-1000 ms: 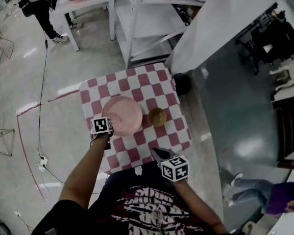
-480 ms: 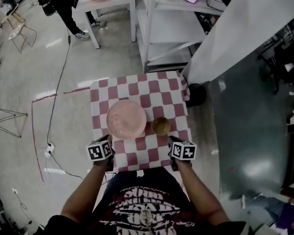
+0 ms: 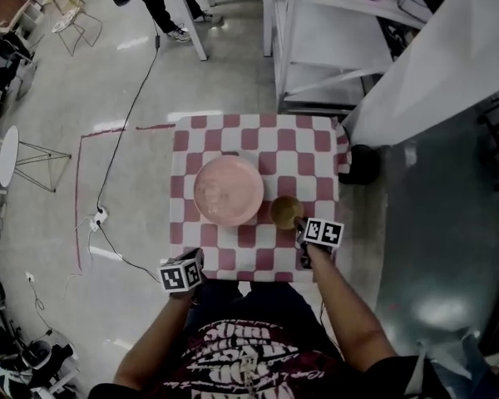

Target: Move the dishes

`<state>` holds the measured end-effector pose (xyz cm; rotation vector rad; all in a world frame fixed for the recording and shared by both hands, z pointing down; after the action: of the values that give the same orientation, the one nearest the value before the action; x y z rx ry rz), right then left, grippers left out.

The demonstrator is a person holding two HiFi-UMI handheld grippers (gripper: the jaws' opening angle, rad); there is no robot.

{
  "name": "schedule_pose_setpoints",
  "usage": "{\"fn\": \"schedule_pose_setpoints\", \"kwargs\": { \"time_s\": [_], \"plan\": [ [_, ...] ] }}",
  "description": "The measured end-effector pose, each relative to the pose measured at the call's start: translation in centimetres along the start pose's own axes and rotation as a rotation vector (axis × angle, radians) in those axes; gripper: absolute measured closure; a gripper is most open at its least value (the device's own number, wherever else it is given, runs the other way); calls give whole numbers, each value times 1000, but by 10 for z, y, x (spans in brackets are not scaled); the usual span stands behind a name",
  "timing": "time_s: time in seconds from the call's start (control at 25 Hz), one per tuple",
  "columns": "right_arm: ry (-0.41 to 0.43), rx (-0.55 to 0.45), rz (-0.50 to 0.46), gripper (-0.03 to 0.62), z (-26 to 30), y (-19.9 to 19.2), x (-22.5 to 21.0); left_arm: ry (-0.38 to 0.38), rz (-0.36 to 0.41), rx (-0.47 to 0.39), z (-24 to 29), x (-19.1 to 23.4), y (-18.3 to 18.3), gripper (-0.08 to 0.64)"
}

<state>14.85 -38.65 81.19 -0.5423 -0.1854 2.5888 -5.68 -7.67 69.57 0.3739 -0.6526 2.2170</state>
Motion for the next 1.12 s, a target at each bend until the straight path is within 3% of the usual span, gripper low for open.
{"fn": "schedule_pose_setpoints", "kwargs": {
  "time_s": [0.08,0.16,0.32,0.48,0.68,0.8,1.12],
  "plan": [
    [-27,24,-21,451,13,4,-3,13,-20,2,-4,5,-6,531],
    [-76,46,-59,525,22,4,-7,36,-19,2,-9,11,-10,531],
    [-83,20,-45,552,17,11,-6,53,68,2,-3,15,-5,531],
    [-25,3,46,552,-7,11,6,-24,65,-2,16,6,5,531],
    [58,15,93,552,-23,13,55,-80,142,18,20,0,16,531],
    [64,23,43,552,-12,23,89,-92,156,34,15,5,20,531],
    [-12,56,-86,552,40,40,149,-106,64,31,-20,35,14,531]
  ]
}}
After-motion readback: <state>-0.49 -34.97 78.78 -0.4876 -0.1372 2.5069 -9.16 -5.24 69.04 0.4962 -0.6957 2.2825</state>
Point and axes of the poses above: the fingertips, and each gripper's own axes: z forward along the fingers, x to its left, y out of its top, the point moved 5 cm from there along -z, backward along the fingers, and after that the axes turned 10 degrees about -y, right-handed, at the moved point
